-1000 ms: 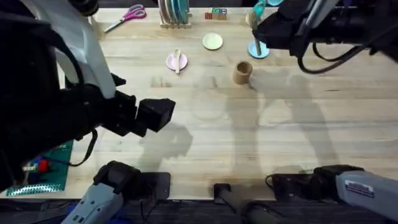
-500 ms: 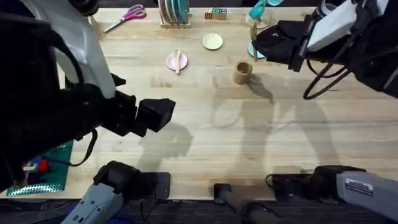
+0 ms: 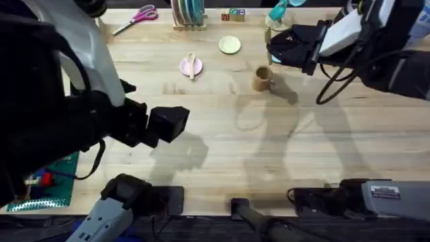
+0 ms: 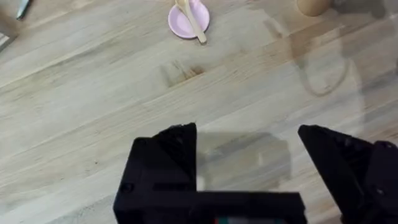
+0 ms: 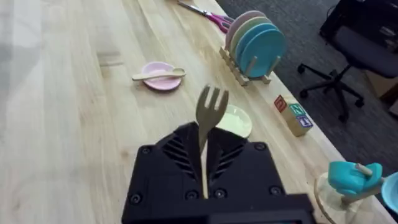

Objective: Pick up a utensil and set it on the pink plate, then put the other utensil in the container.

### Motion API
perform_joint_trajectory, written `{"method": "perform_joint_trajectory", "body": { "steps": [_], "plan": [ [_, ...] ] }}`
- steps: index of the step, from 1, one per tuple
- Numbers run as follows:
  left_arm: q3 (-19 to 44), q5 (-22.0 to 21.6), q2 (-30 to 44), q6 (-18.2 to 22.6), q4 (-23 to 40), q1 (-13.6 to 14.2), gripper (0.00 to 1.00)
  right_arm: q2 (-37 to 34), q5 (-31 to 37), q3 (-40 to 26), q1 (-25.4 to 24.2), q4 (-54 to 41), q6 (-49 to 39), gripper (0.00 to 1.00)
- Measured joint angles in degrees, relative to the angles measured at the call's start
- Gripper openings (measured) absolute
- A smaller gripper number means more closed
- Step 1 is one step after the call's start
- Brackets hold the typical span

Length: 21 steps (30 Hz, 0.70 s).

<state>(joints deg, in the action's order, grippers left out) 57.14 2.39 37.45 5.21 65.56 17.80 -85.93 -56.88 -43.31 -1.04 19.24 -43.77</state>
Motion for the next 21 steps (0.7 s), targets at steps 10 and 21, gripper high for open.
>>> {"method": "perform_joint_trajectory", "body": {
  "steps": [10,21],
  "plan": [
    [0.0,0.0,0.0,0.0,0.0,0.0,0.995,-6.51,-0.17,0.0,0.0,4.77,1.81,0.034],
    [0.0,0.0,0.0,0.0,0.0,0.0,0.995,-10.49,-1.88,0.0,0.07,6.46,2.01,0.034]
  ]
}}
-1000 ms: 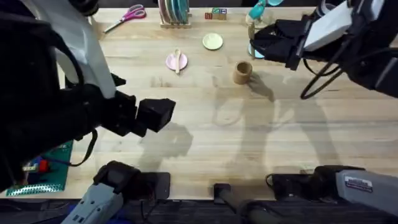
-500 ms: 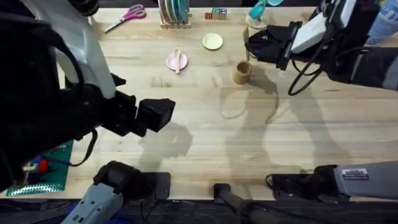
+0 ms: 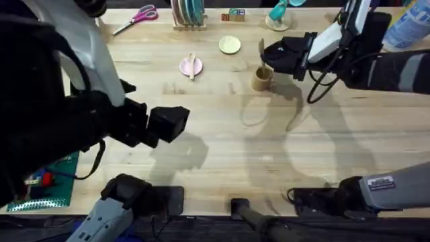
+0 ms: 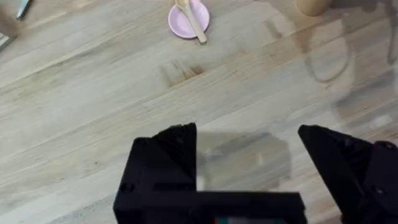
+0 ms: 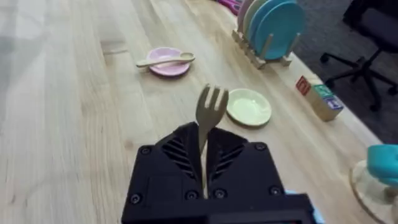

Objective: Pick up a utensil and set it on the pink plate, then put the other utensil in the container.

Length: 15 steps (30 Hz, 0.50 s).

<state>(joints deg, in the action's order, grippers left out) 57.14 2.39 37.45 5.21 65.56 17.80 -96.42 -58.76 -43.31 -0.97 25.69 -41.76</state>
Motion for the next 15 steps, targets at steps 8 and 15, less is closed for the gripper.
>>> {"method": "perform_joint_trajectory", "body": {
  "steps": [8,15],
  "plan": [
    [0.0,0.0,0.0,0.0,0.0,0.0,0.996,-3.22,-0.02,0.0,-0.01,-0.01,0.02,0.039],
    [0.0,0.0,0.0,0.0,0.0,0.0,0.995,-5.0,-0.02,0.0,0.0,-0.04,0.2,0.045]
  ]
}}
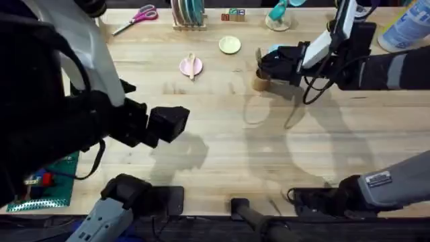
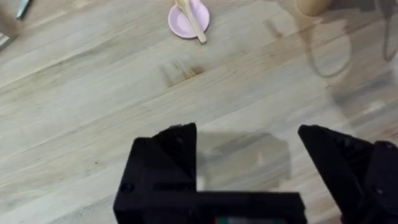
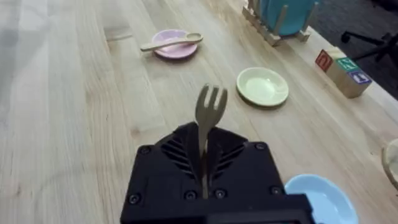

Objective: Pick up a utensil and set it on the pink plate, then put the other utensil in the container.

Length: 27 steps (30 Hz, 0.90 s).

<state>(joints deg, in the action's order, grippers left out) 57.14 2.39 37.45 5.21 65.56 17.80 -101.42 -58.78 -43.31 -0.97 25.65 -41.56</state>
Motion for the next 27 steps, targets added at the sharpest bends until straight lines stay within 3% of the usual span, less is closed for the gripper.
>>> {"method": "perform_joint_trajectory", "body": {
  "steps": [6,13,15,18,19,27],
  "plan": [
    [0.0,0.0,0.0,0.0,0.0,0.0,0.996,-0.22,-0.02,0.0,0.0,-0.03,0.03,0.084],
    [0.0,0.0,0.0,0.0,0.0,0.0,0.995,-0.22,-0.04,0.0,0.0,-0.14,0.67,0.247],
    [0.0,0.0,0.0,0.0,0.0,0.0,0.995,-0.22,-0.07,0.0,0.0,-0.26,1.03,0.402],
    [0.0,0.0,-0.02,0.0,0.0,0.0,0.994,-0.22,-0.2,0.0,0.0,-0.27,1.12,0.858],
    [0.0,0.0,0.0,0.0,0.0,0.0,0.995,-0.22,-0.2,0.0,0.0,-0.26,1.13,0.959],
    [0.0,0.0,0.0,0.0,0.0,0.0,0.995,1.04,-0.41,0.02,0.04,-1.6,1.32,0.998]
  ]
}}
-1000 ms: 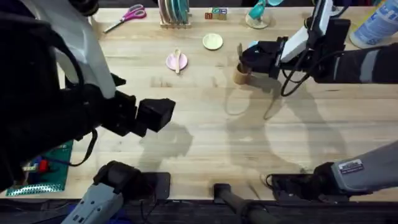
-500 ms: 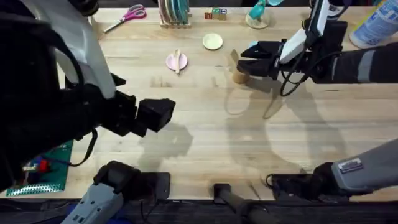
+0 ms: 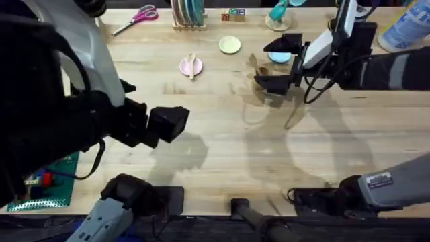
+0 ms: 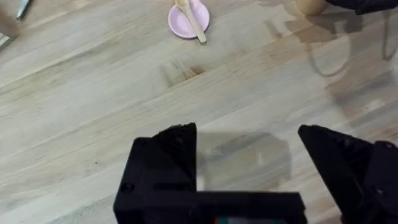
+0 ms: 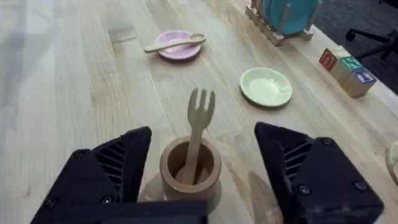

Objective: Pick up a utensil and set it on the pink plate, then put the other utensil in the container.

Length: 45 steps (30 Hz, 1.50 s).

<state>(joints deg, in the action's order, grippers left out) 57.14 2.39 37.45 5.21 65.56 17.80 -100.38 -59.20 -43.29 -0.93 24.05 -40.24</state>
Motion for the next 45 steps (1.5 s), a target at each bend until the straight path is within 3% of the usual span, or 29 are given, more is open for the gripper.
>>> {"method": "perform_joint_trajectory", "body": {
  "steps": [7,23,31,45],
  "plan": [
    [0.0,0.0,-0.02,0.0,0.0,0.0,0.995,7.63,1.1,0.0,0.13,-7.7,0.82,0.998],
    [0.0,0.0,0.0,0.0,0.0,0.0,0.993,25.59,17.07,-0.33,2.18,-36.0,6.8,0.998],
    [0.0,0.0,0.0,0.0,0.0,0.0,0.994,35.17,22.36,-4.17,2.43,-48.39,10.35,0.998],
    [0.0,0.0,0.0,0.0,0.0,0.0,0.995,46.16,24.64,-11.85,2.43,-68.1,11.52,0.998]
  ]
}}
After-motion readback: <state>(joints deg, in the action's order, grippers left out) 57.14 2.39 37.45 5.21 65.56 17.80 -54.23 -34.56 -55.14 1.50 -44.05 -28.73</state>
